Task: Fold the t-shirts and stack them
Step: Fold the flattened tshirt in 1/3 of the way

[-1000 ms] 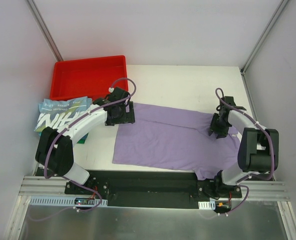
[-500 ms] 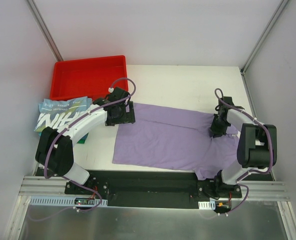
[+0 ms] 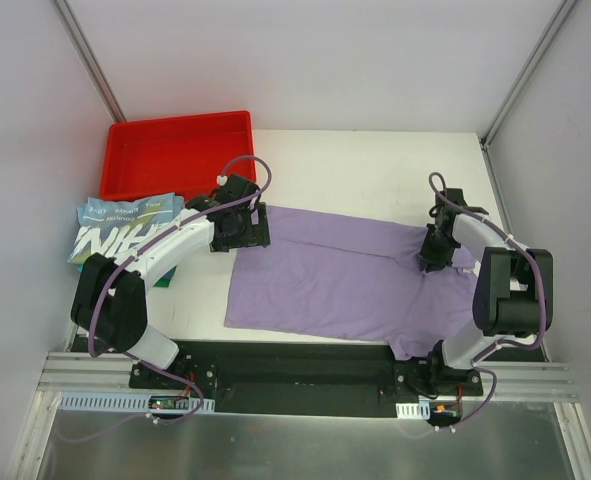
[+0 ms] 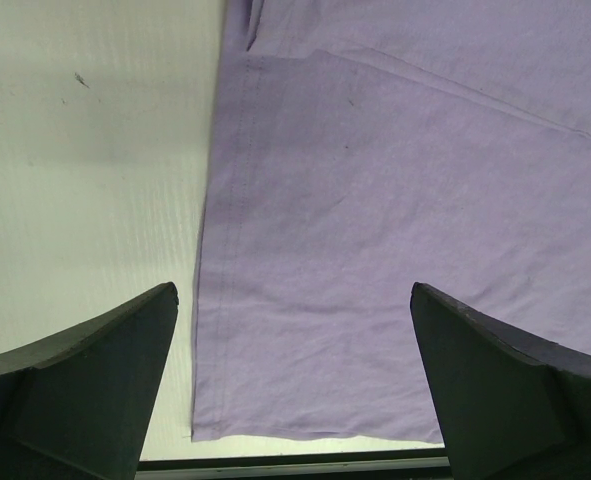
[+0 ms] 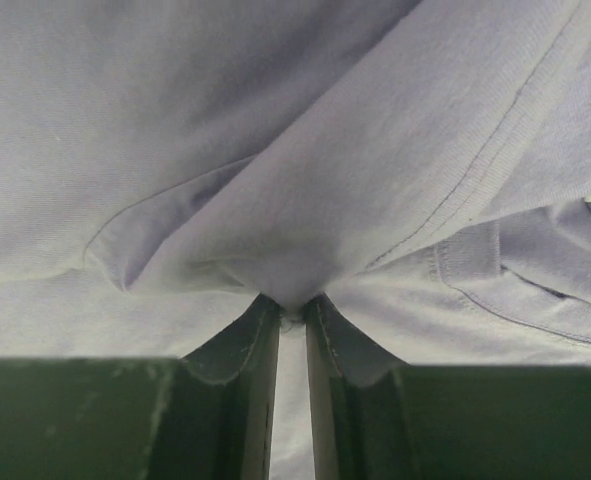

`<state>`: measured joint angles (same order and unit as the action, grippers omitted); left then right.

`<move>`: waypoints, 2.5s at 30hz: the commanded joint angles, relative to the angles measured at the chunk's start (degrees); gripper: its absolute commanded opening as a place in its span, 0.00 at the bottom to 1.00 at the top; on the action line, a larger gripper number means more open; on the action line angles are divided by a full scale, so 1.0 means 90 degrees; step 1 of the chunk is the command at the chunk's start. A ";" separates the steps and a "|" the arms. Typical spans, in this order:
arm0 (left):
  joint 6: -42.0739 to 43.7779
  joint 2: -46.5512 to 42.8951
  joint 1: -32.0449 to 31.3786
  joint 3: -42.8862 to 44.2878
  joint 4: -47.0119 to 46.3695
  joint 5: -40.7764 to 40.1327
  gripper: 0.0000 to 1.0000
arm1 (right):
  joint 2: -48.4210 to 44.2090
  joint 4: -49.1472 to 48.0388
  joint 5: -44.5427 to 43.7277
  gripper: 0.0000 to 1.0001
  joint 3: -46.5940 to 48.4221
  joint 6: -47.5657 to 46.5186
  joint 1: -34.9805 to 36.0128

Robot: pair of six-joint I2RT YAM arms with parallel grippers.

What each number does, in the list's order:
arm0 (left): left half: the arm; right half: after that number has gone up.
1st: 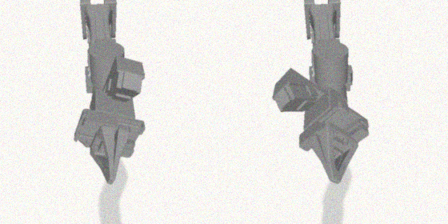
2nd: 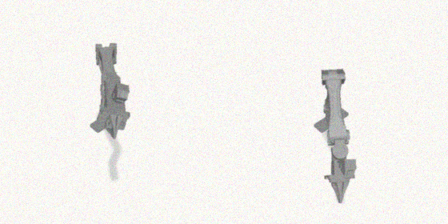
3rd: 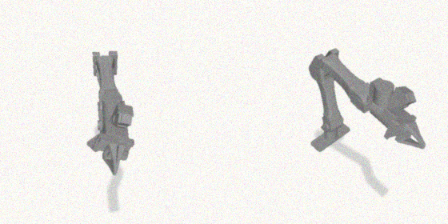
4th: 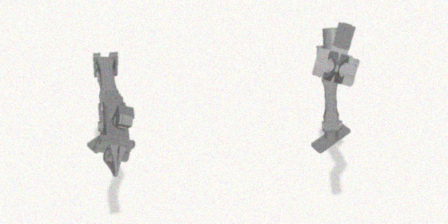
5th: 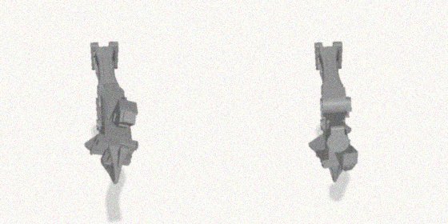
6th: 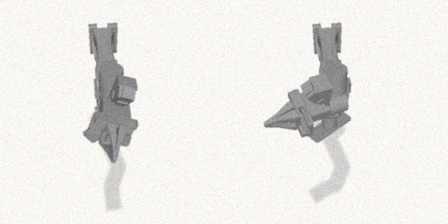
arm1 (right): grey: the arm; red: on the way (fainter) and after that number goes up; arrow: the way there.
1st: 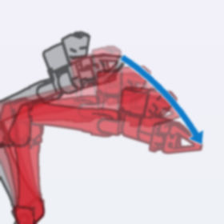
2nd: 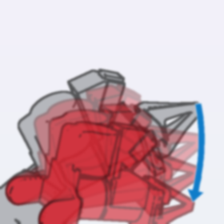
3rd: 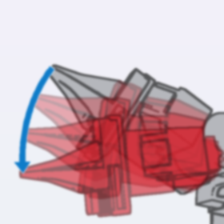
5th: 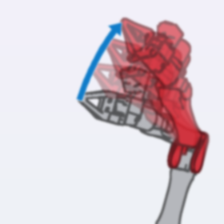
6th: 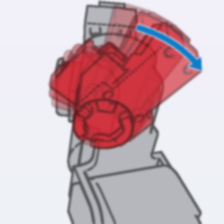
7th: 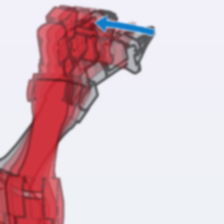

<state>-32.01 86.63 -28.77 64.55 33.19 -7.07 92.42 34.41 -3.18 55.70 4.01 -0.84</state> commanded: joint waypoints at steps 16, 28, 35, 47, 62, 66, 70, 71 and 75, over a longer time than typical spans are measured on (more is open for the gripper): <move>0.0148 0.0120 0.0033 0.0259 -0.0065 0.0014 0.99 | -0.1050 0.1664 -0.0116 0.04 0.0091 0.0969 0.0435; 0.0197 -0.0065 0.0170 0.0103 -0.0065 -0.0142 0.99 | -0.2221 0.1665 0.0108 0.16 -0.0690 0.2727 0.0874; 0.0217 -0.0085 0.0209 0.0132 -0.0065 -0.0171 0.99 | -0.3013 0.1234 0.0648 0.51 -0.0936 0.3237 0.0885; 0.0480 0.0939 0.0199 0.1322 -0.0358 0.1008 0.99 | -0.1180 0.0769 -0.0128 0.96 0.0598 0.0553 -0.0334; 0.0158 0.3684 0.0170 0.3071 -0.0358 0.0903 0.99 | 0.1839 0.0180 0.0284 0.98 0.2247 -0.0680 -0.1127; 0.0110 0.4172 0.0228 0.3286 -0.0290 0.0903 0.99 | 0.2220 0.0151 0.0481 0.98 0.2648 -0.0836 -0.1312; 0.0012 0.4476 0.0394 0.3442 -0.0163 0.0942 0.99 | 0.2688 0.0180 0.0851 0.98 0.3175 -0.1090 -0.1449; 0.0021 0.4505 0.0414 0.3472 -0.0143 0.0923 0.99 | 0.2787 0.0180 0.0851 0.98 0.3311 -0.1090 -0.1469; 0.0099 0.4632 0.0443 0.3667 -0.0104 0.0844 0.99 | 0.3070 0.0151 0.0968 0.99 0.3781 -0.0808 -0.1596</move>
<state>-31.18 124.09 -25.96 96.68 30.68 2.48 116.71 37.85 3.01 85.95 -3.44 -13.78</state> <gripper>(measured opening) 0.990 0.987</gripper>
